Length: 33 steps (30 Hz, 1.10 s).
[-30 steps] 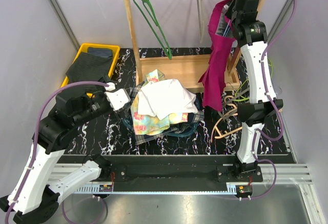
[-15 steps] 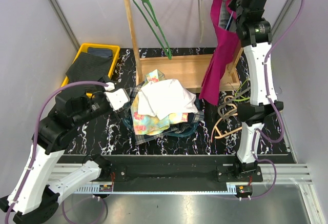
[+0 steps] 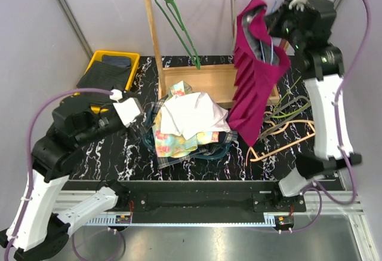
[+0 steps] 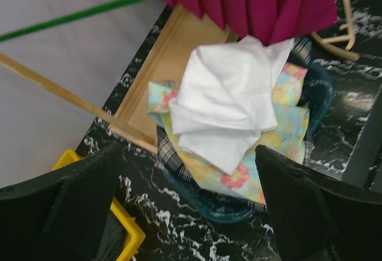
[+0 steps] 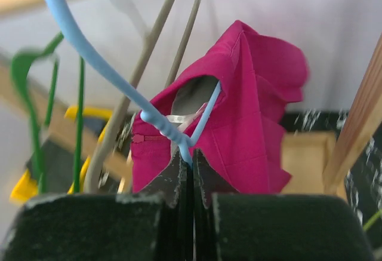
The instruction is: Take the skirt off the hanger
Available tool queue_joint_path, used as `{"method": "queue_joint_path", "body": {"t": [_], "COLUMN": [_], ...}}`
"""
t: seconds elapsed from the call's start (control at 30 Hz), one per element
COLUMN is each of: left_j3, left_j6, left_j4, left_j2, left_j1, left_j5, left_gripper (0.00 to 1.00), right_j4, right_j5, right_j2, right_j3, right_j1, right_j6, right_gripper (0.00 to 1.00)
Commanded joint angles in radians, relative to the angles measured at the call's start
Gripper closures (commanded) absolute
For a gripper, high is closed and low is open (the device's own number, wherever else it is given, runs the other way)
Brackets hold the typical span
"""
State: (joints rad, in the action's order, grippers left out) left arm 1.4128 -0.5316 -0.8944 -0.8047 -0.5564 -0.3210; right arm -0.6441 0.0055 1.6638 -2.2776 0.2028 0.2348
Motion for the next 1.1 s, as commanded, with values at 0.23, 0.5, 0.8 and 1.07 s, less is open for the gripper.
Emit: {"method": "queue_joint_path", "body": {"t": [0.23,0.5,0.8,1.07], "left_j3": [0.403,0.437,0.376,0.331], "left_j6": [0.350,0.511,0.501,0.562], "left_j4": [0.225,0.331,0.341,0.393], "left_j2": [-0.178,-0.261,-0.254,-0.295], "left_j1": [-0.004,-0.005,0.004,0.006], "left_j5": [-0.352,-0.391,-0.395,-0.469], "left_gripper": [0.01,0.01,0.01,0.01], "right_j4": [-0.123,-0.128,0.166,0.480], "right_j5": [-0.508,-0.877,-1.013,-1.053], "right_j2": [-0.712,-0.789,-0.742,-0.746], "right_j3": [0.474,0.406,0.374,0.489], "right_j1": [0.004,0.004,0.004,0.004], "right_j6": [0.017,0.236,0.464,0.669], "right_gripper": [1.00,1.00,1.00,1.00]}}
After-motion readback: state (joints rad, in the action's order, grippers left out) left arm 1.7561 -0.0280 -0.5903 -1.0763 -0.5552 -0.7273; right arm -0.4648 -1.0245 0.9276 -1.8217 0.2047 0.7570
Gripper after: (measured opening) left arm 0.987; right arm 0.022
